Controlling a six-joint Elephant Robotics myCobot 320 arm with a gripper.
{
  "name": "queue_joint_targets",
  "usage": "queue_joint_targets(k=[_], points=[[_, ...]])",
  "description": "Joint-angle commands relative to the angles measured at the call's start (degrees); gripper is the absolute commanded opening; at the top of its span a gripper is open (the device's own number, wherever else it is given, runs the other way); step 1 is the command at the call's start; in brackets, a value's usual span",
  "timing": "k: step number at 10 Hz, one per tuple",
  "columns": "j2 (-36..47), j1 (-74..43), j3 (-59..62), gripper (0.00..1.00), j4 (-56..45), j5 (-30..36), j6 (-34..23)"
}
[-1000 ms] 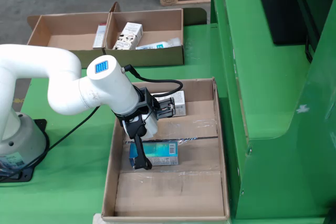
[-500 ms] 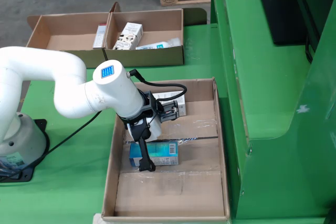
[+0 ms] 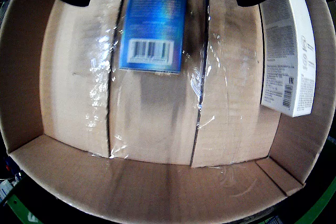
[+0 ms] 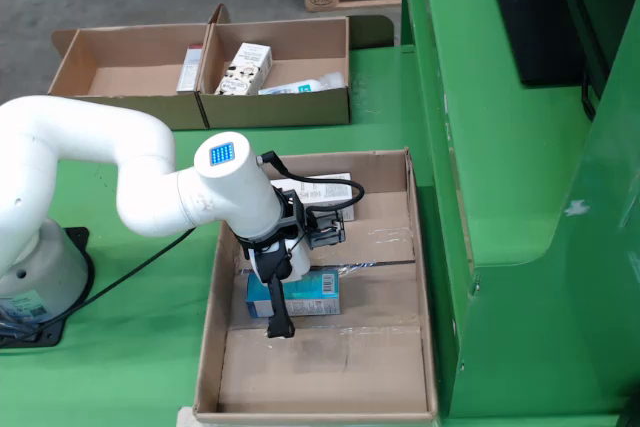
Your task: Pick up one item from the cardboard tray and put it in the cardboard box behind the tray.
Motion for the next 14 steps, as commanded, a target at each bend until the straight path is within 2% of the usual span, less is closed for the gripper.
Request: queue_joint_targets(k=[1,11,14], points=[[-0.62,-0.29,-0.08,1.0,2.92,0.35,0.72],[-1.94,-0.5,-0.94,1.0,4.5,0.73,0.57],[-1.94,-0.5,-0.94,0.7,4.5,0.73,0.57]])
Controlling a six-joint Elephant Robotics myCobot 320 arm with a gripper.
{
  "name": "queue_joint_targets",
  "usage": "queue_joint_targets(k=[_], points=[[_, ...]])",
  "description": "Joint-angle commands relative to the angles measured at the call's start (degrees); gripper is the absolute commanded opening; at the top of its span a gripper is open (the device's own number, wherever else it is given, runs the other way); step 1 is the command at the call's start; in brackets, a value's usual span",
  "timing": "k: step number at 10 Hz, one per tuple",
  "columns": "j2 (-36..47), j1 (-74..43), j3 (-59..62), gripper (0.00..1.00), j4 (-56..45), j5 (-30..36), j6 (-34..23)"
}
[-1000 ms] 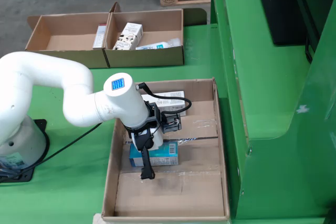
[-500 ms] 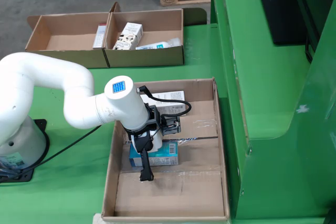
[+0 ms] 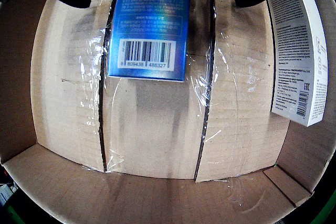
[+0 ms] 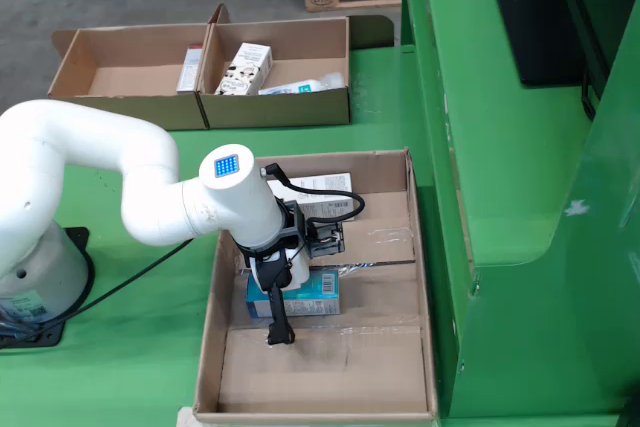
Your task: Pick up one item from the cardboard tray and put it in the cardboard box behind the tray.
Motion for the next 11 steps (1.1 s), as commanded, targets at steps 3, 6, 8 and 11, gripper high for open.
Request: queue_joint_targets(k=[3,6,8,11], points=[[1.31,-0.33,1.17,0.4,0.63,0.29,0.04],[1.31,-0.33,1.17,0.1,0.63,0.29,0.04],[1.31,-0.33,1.17,0.0,0.63,0.29,0.04],[1.31,-0.33,1.17,0.0,0.63,0.29,0.04]])
